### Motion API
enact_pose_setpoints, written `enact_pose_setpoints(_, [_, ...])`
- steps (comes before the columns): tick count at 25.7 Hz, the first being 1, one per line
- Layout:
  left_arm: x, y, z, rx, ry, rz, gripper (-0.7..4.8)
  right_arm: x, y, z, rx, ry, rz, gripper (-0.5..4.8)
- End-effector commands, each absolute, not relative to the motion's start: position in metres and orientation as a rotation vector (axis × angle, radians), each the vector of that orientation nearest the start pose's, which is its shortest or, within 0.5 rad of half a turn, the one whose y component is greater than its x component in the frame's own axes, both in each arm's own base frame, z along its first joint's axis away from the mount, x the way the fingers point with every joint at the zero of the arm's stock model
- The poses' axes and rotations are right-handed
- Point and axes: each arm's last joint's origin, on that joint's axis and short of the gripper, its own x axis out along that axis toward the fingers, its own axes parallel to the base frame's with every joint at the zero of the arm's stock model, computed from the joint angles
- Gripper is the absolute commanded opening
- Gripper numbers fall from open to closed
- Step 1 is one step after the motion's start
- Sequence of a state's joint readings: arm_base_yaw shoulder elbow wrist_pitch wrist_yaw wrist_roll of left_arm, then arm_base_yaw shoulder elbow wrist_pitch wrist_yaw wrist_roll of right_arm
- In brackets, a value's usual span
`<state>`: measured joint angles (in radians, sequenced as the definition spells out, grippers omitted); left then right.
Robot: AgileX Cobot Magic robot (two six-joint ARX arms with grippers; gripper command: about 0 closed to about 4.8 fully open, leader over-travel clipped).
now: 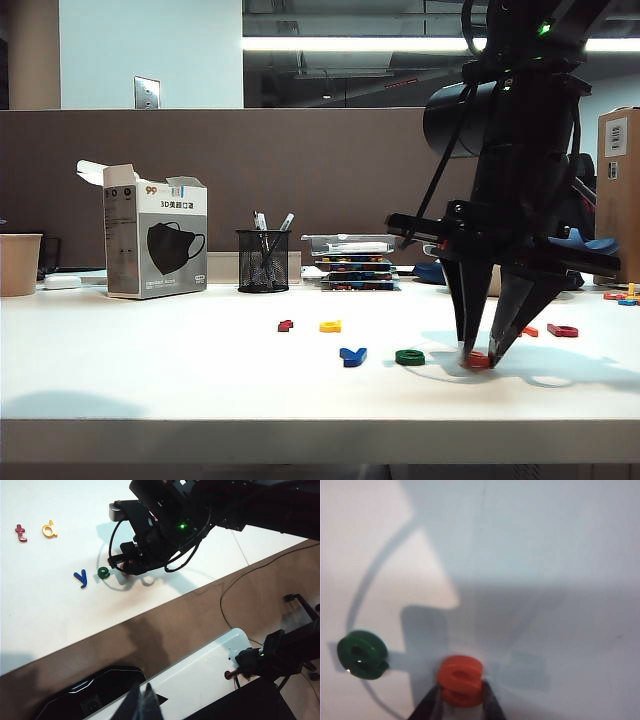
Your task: Select the appropriate letters from the row of letter magnets placed on the table to arrange into the word "yes".
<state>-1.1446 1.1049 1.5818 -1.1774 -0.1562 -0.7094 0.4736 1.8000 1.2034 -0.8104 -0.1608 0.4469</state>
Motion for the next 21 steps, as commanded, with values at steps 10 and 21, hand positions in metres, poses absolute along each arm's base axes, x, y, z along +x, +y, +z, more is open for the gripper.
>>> enact_pose_setpoints(10, [0.0718,-0.1477,0.445,-0.204,0.861,-0.689,-0.06,0.2945,0.1555,0.1756,0.113,1.478,0.177,0.73])
enact_pose_setpoints(21, [0.0718,-0.1477,0.445,-0.204,0.86,-0.689,-0.06,0.2961,0.1565,0.1762,0.121,1.462,0.186,1.17])
